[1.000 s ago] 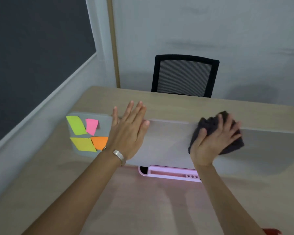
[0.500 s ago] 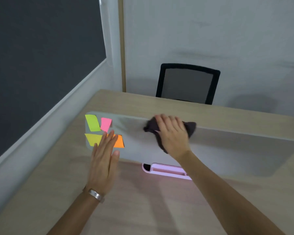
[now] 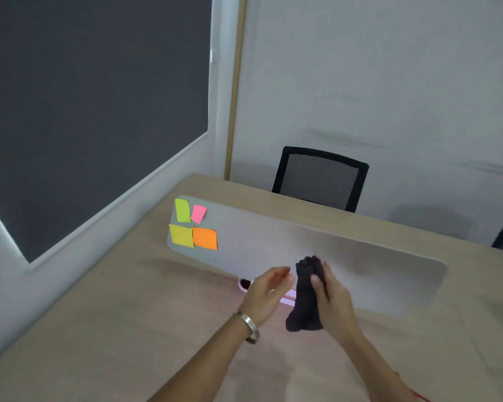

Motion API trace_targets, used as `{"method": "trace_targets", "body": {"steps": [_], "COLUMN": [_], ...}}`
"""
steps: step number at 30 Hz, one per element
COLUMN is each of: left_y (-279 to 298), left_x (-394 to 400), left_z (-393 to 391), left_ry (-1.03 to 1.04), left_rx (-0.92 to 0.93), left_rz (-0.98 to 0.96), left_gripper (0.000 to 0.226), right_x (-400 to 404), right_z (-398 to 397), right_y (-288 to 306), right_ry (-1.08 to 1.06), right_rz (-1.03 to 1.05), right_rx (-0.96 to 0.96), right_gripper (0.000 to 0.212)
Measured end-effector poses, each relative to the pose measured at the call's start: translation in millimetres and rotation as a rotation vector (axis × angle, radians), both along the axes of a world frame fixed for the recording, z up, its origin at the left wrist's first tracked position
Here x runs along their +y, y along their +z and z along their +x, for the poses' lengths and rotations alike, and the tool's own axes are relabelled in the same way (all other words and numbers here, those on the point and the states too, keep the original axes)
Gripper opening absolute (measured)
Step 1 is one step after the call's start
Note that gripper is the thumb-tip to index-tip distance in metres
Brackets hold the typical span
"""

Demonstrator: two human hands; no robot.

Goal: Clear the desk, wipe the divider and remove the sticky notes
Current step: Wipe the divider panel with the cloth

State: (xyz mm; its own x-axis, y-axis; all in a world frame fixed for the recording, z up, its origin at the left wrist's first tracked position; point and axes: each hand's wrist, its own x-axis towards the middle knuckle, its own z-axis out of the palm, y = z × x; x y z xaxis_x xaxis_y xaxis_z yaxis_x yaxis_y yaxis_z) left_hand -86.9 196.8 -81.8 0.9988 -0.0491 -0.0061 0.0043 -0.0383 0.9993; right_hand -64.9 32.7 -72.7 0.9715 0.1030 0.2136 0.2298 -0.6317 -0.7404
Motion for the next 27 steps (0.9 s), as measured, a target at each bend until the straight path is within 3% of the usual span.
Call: {"method": "trace_targets", "body": {"steps": [3, 6, 9, 12, 16, 20, 24, 27], "left_y": [12.9, 15.9, 27.9, 43.1, 66.9, 71.6, 52.7, 24.7], "left_x": [-18.0, -16.9, -5.0, 15.8, 56.9, 128.4, 196.4, 251.6], "left_z": [-11.1, -24.8, -40.1, -51.3, -64.8, -82.3, -112.3, -142.9], "left_ry": [0.027, 0.095, 0.073, -0.077, -0.138, 0.028, 0.156, 0.251], "left_rx": [-0.076, -0.137, -0.211, -0.255, -0.269, -0.251, -0.181, -0.131], "left_rz": [0.034, 0.105, 0.219, 0.369, 0.525, 0.542, 0.400, 0.464], "left_gripper": [0.024, 0.003, 0.008, 0.015, 0.021, 0.021, 0.019, 0.014], "right_x": [3.3, -1.5, -12.2, -11.2, 16.2, 60.5, 125.3, 184.4], "right_z": [-24.6, -37.5, -40.5, -36.4, -30.4, -36.5, -52.3, -68.1], "right_y": [-7.0, -3.1, 12.1, 33.5, 44.6, 45.6, 30.5, 9.2], "right_ry": [0.064, 0.166, 0.393, 0.588, 0.607, 0.577, 0.573, 0.547], "right_rz": [0.035, 0.016, 0.019, 0.004, -0.157, -0.086, -0.176, -0.219], "right_rx": [0.056, 0.105, 0.201, 0.272, 0.298, 0.207, 0.031, -0.114], "right_gripper": [0.045, 0.052, 0.064, 0.083, 0.051, 0.023, 0.025, 0.013]}}
